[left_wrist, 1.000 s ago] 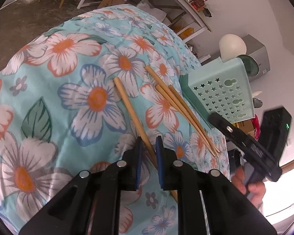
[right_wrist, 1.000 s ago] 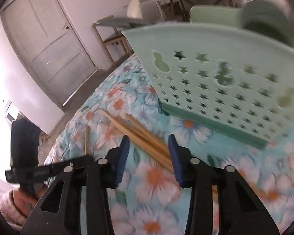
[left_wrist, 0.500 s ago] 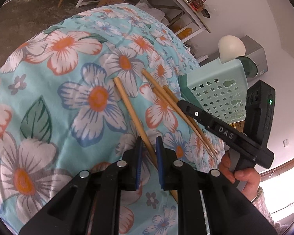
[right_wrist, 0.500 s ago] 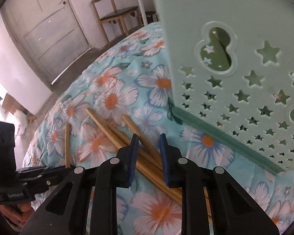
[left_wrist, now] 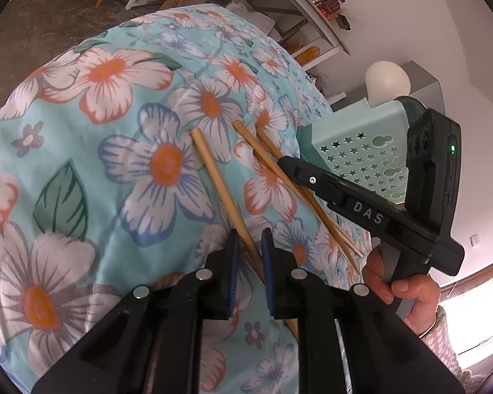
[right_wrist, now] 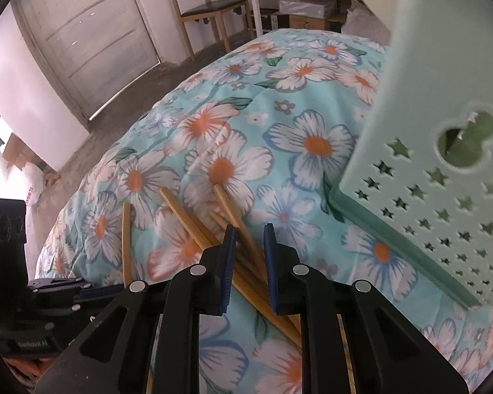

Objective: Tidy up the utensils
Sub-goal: 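Grasp a wooden chopstick with the left tool while the right tool grasps another chopstick, then lift the chopsticks with both tools and carry them over the holder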

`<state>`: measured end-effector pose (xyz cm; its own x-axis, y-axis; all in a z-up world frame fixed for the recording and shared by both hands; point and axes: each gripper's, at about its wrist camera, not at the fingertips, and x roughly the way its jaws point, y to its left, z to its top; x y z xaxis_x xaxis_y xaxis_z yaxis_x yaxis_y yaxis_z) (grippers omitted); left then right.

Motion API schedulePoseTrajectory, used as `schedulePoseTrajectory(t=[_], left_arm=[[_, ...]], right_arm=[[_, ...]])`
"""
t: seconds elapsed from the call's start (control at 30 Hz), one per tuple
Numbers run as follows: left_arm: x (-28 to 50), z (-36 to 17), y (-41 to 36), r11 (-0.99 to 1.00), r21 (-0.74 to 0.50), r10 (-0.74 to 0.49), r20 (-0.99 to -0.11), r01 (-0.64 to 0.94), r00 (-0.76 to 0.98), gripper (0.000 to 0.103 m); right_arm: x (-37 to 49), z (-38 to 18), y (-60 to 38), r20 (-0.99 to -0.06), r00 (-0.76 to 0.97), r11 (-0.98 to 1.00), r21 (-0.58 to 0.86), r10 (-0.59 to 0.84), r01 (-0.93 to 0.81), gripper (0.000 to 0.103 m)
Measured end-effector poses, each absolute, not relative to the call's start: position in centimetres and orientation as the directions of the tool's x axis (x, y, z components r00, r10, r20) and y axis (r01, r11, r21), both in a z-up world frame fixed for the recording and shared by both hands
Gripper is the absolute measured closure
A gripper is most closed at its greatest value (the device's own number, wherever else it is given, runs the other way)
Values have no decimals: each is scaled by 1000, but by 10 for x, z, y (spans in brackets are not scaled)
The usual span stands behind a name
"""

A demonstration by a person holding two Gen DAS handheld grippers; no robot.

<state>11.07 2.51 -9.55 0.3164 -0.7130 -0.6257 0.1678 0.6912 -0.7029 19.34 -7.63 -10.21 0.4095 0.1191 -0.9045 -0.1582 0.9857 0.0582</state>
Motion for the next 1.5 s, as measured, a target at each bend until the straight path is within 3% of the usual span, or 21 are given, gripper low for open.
schedulePoseTrajectory(t=[0.23, 0.47, 0.63, 0.8, 0.97, 1.07, 1.27, 1.43, 1.5], left_arm=[[110, -94, 25, 695, -700, -710, -629, 167, 317, 90], [112, -93, 22, 696, -699, -708, -631, 164, 318, 90], [113, -93, 22, 696, -700, -709, -631, 163, 316, 90], [113, -92, 21, 705, -688, -701, -639, 171, 318, 89], [117, -87, 19, 711, -683, -697, -651, 167, 301, 89], [119, -81, 20, 716, -678, -692, -658, 165, 297, 84], [131, -76, 25, 750, -653, -648, -692, 108, 317, 82], [147, -83, 22, 743, -668, -645, -697, 43, 313, 83], [150, -83, 24, 737, -676, -639, -694, 7, 332, 88]], right_arm=[[183, -90, -72, -890, 442, 982, 29, 109, -185, 99], [162, -78, -93, -881, 456, 989, 71, 124, -131, 99], [126, -70, -123, -879, 441, 982, 189, 183, -31, 99], [98, -87, -138, -905, 373, 969, 241, 206, 51, 99], [96, -92, -143, -901, 368, 961, 272, 232, 60, 93], [100, -91, -142, -895, 378, 960, 276, 238, 48, 88], [110, -102, -147, -883, 387, 949, 309, 264, 57, 89], [110, -102, -154, -869, 408, 940, 333, 279, 66, 98], [105, -96, -160, -860, 421, 937, 343, 287, 61, 98]])
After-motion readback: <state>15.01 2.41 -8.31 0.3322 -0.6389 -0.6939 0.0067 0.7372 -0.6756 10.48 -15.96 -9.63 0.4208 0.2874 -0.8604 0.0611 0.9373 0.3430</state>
